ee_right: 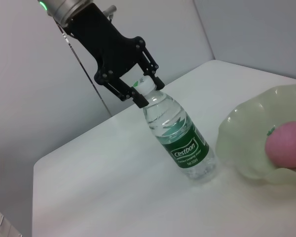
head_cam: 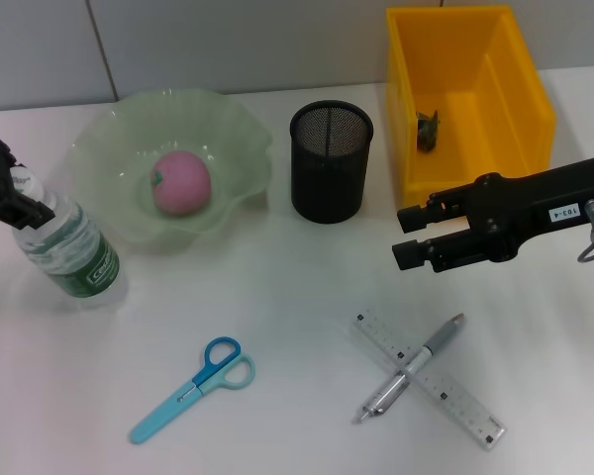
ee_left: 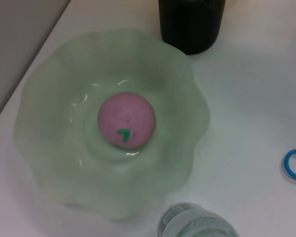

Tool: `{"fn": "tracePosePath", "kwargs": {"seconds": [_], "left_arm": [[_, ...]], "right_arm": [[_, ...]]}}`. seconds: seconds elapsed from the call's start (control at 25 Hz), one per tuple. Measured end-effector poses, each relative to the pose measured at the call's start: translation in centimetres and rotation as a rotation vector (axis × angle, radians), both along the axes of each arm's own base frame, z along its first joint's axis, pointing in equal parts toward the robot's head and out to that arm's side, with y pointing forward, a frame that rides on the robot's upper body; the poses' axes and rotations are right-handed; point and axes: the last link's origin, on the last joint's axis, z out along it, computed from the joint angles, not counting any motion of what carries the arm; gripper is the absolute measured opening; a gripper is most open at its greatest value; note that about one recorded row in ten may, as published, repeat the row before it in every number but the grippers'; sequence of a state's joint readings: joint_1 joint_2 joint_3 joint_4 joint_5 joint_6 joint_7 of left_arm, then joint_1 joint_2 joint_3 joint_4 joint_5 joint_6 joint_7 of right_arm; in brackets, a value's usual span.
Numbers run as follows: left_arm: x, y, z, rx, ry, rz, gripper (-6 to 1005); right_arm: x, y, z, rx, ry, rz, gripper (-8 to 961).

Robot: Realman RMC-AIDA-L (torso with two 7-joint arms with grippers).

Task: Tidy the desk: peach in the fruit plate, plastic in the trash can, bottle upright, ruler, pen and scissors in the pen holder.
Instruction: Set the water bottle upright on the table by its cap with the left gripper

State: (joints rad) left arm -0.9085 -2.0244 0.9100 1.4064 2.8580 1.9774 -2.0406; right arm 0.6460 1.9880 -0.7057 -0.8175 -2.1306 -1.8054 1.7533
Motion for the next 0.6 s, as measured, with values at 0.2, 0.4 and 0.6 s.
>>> {"fn": "tracePosePath", "kwargs": {"seconds": [0.2, 0.4, 0.6], "left_arm": [[0.5, 0.25, -0.11, 0.002, 0.018, -0.005, 432], [0.91, 0.35, -0.37, -0.011, 0.019, 0.001, 432], [0.96, 0.43, -0.64, -0.032, 0.018, 0.024, 432]], "right_arm": [[-0.08, 0.05, -0.02, -0.001, -0.001, 0.003, 658], [-0.09, 0.04, -0.03, -0.002, -0.001, 0.003, 658], [0.02, -0.05, -0.05, -0.003, -0.001, 0.0, 658]]}}
